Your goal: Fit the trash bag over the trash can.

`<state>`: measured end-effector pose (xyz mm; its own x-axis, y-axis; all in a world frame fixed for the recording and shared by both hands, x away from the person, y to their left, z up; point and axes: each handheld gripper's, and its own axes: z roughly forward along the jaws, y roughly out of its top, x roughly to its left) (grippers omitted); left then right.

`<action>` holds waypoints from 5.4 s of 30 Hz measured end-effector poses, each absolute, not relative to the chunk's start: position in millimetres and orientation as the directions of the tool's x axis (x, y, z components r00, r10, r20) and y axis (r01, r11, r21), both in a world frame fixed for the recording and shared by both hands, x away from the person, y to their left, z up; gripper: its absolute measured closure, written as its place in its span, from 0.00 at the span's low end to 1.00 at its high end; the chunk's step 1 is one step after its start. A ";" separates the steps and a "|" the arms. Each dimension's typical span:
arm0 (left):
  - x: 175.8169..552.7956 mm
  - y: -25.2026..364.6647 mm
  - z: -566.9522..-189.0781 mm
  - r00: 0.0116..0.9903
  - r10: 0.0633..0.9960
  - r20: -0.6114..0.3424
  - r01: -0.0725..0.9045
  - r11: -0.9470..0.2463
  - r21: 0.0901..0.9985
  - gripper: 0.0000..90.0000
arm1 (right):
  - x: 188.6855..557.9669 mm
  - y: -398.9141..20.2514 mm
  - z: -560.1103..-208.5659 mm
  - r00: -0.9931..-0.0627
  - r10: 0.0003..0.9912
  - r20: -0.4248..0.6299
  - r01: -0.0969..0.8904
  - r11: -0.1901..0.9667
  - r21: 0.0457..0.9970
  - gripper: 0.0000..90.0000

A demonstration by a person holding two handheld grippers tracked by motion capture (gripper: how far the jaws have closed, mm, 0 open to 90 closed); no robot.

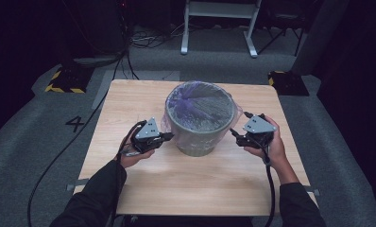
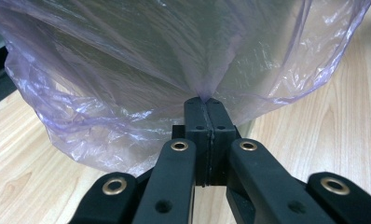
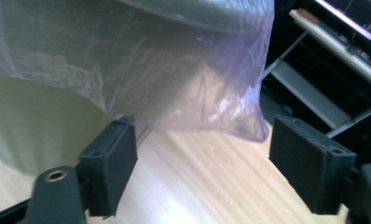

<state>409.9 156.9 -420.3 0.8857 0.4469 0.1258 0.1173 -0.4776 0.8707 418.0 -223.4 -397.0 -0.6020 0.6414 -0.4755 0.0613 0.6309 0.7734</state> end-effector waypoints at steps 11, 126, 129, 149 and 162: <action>415.4 156.9 -421.4 0.880 0.454 0.137 0.123 -0.497 0.859 1.00 | 412.7 -219.0 -395.5 -0.660 0.583 -0.473 0.007 0.635 0.772 1.00; 354.9 200.0 -504.4 0.823 0.568 -0.008 0.403 -0.574 0.712 0.16 | 429.1 -206.5 -305.7 -0.774 0.620 -0.129 0.153 0.380 0.912 0.22; 354.9 200.0 -504.4 0.823 0.568 -0.008 0.403 -0.574 0.712 0.16 | 435.1 -196.5 -303.4 -0.780 0.615 -0.117 0.167 0.384 0.908 0.21; 355.1 200.2 -504.4 0.824 0.566 -0.010 0.403 -0.575 0.712 0.16 | 468.8 -146.6 -313.6 -0.798 0.593 -0.102 0.226 0.453 0.862 0.21; 355.2 200.2 -504.5 0.825 0.566 -0.010 0.403 -0.575 0.712 0.16 | 475.1 -132.0 -325.1 -0.834 0.540 -0.117 0.246 0.552 0.797 0.24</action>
<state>355.2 200.2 -504.5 0.8246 0.5656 -0.0104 0.4030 -0.5746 0.7124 475.1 -132.0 -325.1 -0.8338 0.5397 -0.1165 0.2461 0.5522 0.7966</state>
